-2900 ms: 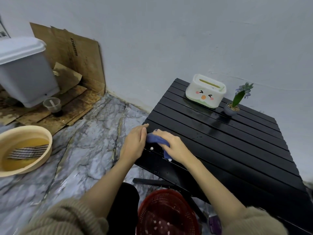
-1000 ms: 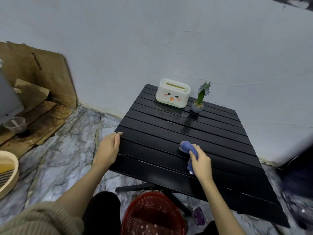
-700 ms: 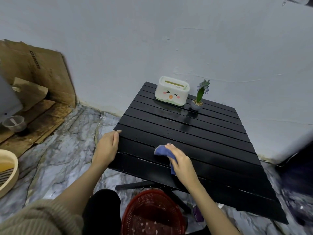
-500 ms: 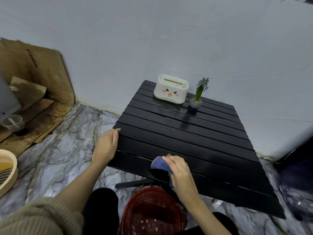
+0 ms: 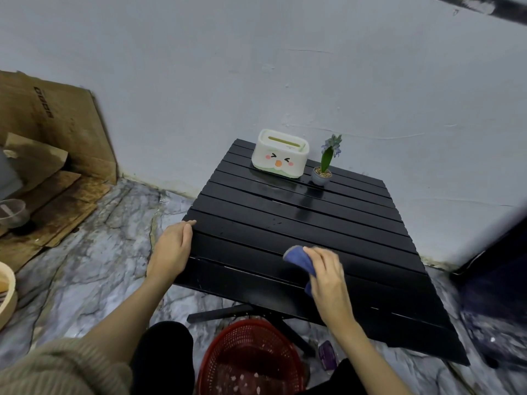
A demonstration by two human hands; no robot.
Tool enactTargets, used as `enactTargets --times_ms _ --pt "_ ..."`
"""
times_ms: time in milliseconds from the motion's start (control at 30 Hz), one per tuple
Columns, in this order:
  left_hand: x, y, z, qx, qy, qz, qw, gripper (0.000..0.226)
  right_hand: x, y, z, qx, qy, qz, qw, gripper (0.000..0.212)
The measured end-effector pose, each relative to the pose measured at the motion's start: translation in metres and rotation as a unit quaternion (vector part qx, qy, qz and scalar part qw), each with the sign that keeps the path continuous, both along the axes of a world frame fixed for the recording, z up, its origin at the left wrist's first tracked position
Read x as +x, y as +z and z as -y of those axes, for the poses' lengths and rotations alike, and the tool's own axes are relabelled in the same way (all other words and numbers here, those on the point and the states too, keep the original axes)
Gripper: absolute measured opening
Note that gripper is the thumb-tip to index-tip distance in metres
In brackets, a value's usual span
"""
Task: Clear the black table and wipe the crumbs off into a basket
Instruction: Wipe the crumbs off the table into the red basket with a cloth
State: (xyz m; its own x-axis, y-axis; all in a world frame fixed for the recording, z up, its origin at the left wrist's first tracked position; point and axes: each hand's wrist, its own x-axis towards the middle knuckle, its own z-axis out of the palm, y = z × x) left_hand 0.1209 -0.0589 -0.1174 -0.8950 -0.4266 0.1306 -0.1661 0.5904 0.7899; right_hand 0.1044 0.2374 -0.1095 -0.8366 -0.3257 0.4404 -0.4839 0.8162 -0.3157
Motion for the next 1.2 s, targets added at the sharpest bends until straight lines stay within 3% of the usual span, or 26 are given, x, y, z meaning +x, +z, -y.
enactTargets --times_ms 133,367,500,600,800,1067,1200 --pt "0.000 0.000 0.000 -0.003 -0.001 -0.004 1.000 0.041 0.023 -0.010 0.006 -0.029 0.034 0.053 0.998 0.045" --pt "0.001 0.003 -0.002 -0.001 -0.003 -0.007 1.000 0.040 0.061 -0.012 0.006 -0.085 0.148 0.154 0.973 0.040" --pt "0.000 0.001 -0.001 -0.001 -0.002 -0.003 1.000 0.040 0.039 0.007 -0.012 -0.159 0.102 0.147 0.971 0.030" --pt "0.000 0.001 -0.001 -0.004 -0.002 -0.005 1.000 0.040 0.010 0.008 -0.037 -0.157 0.035 0.146 0.976 0.024" --pt "-0.001 -0.001 0.000 -0.009 -0.005 -0.005 1.000 0.041 -0.001 -0.012 -0.037 -0.101 -0.026 0.168 0.980 0.028" --pt "-0.001 -0.002 0.000 -0.012 -0.005 -0.004 1.000 0.041 0.050 -0.011 0.003 -0.100 0.140 0.217 0.961 0.035" --pt "0.000 -0.001 0.000 -0.018 -0.006 -0.005 1.000 0.041 0.051 0.002 -0.007 -0.157 0.125 0.231 0.952 0.035"
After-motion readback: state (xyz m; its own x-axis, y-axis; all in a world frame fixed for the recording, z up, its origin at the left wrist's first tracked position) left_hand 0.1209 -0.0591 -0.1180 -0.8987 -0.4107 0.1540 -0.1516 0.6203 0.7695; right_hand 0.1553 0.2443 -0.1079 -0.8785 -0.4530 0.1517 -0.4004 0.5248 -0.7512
